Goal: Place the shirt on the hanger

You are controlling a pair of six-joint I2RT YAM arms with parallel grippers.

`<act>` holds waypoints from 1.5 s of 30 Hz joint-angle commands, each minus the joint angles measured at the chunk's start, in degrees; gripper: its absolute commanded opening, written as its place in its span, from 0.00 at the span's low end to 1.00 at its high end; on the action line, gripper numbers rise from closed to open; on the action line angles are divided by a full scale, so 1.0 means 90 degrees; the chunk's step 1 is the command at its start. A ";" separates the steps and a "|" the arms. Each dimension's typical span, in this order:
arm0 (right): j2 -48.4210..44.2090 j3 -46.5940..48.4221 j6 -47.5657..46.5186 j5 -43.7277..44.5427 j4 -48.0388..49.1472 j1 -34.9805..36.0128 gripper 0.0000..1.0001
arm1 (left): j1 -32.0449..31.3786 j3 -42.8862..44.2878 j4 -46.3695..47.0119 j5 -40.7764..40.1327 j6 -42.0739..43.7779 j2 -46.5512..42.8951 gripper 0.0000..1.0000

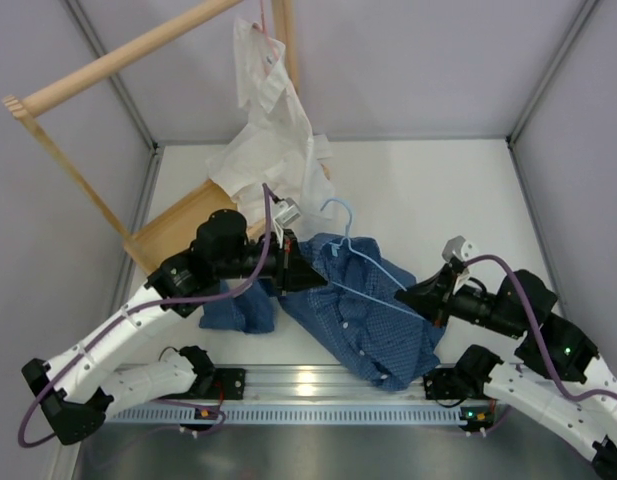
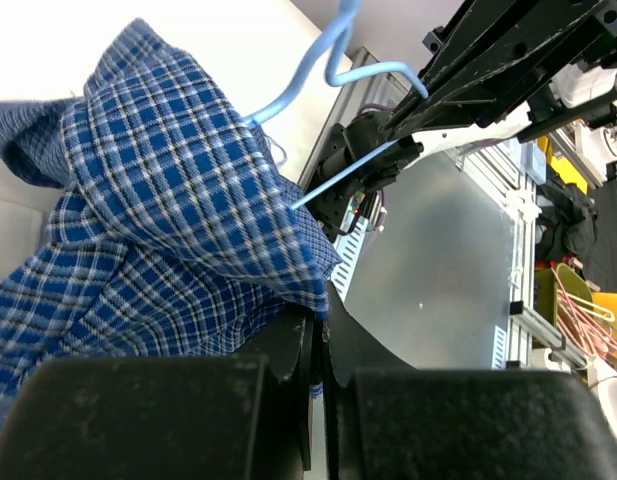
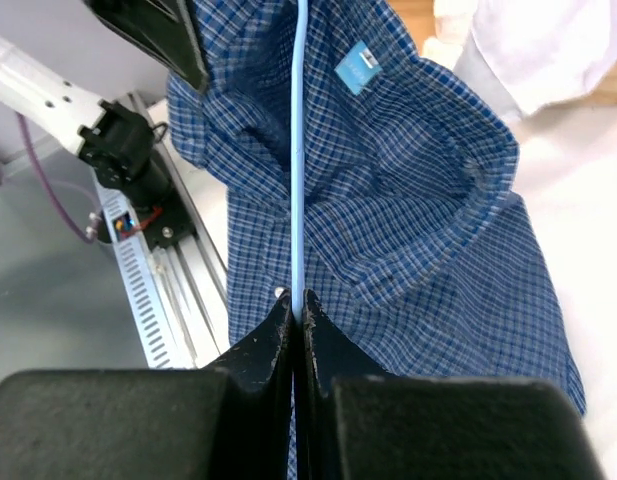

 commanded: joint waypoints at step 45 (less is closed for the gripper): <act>-0.1592 -0.3241 0.1365 -0.0549 0.6111 0.0044 0.00 | -0.1168 0.3751 -0.1686 -0.2838 0.3580 0.0319 0.96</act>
